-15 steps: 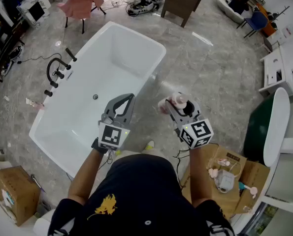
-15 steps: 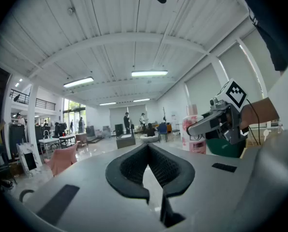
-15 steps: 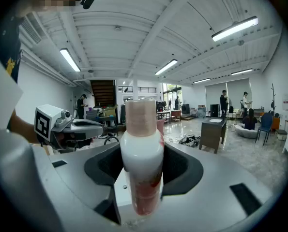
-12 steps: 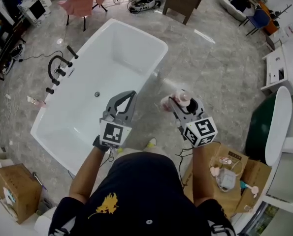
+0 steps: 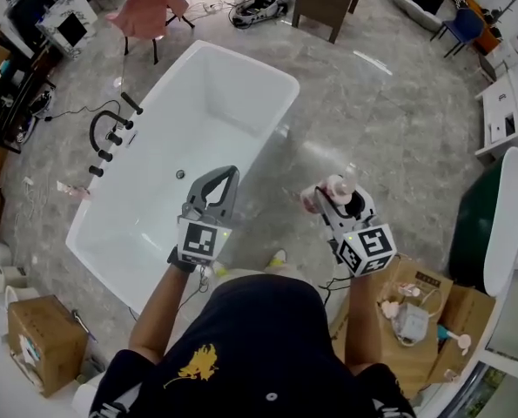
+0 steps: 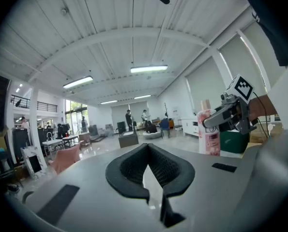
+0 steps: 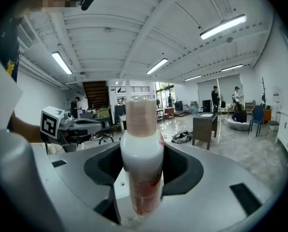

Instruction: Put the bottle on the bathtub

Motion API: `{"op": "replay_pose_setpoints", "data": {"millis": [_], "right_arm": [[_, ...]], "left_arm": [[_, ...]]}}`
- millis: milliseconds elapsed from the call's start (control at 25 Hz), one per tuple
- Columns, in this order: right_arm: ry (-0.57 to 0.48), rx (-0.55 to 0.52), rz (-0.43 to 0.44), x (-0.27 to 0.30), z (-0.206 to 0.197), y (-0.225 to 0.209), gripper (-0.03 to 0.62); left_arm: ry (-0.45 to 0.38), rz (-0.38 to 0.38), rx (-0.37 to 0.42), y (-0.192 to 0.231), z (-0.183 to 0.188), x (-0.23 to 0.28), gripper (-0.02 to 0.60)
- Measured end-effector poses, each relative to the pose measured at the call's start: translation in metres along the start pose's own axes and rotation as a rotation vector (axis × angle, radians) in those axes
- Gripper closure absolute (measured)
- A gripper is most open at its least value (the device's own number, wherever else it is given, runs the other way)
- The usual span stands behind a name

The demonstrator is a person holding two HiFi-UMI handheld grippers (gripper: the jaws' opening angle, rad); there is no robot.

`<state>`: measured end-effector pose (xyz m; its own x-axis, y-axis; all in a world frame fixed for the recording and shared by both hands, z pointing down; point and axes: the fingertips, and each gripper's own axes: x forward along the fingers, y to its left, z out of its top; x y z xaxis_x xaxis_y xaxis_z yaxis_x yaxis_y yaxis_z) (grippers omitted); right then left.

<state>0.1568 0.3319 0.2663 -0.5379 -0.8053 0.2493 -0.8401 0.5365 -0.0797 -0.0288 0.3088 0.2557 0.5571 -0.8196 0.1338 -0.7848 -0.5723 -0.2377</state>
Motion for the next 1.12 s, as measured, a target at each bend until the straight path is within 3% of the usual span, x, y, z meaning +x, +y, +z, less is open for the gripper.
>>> {"op": "replay_pose_setpoints", "data": {"millis": [120, 280, 480, 560, 880, 1120], "right_arm": [[-0.002, 0.009, -0.014, -0.015, -0.008, -0.033, 0.378], [-0.011, 0.006, -0.040, -0.034, -0.009, -0.075, 0.378], [0.004, 0.007, -0.065, -0.040, -0.015, -0.110, 0.378], [0.003, 0.024, -0.065, -0.032, -0.017, -0.112, 0.378], [0.049, 0.070, -0.074, 0.016, -0.032, -0.136, 0.378], [0.116, 0.041, -0.114, 0.090, -0.011, -0.168, 0.378]], "left_arm": [[0.032, 0.004, 0.013, -0.015, 0.001, 0.025, 0.563], [0.041, 0.010, -0.028, -0.044, 0.012, 0.053, 0.563], [0.061, -0.037, 0.033, -0.081, 0.020, 0.078, 0.563], [0.083, -0.044, 0.046, -0.077, 0.016, 0.083, 0.563], [0.046, -0.054, 0.006, -0.041, -0.003, 0.145, 0.563], [0.011, -0.057, 0.006, 0.026, -0.005, 0.205, 0.563]]}}
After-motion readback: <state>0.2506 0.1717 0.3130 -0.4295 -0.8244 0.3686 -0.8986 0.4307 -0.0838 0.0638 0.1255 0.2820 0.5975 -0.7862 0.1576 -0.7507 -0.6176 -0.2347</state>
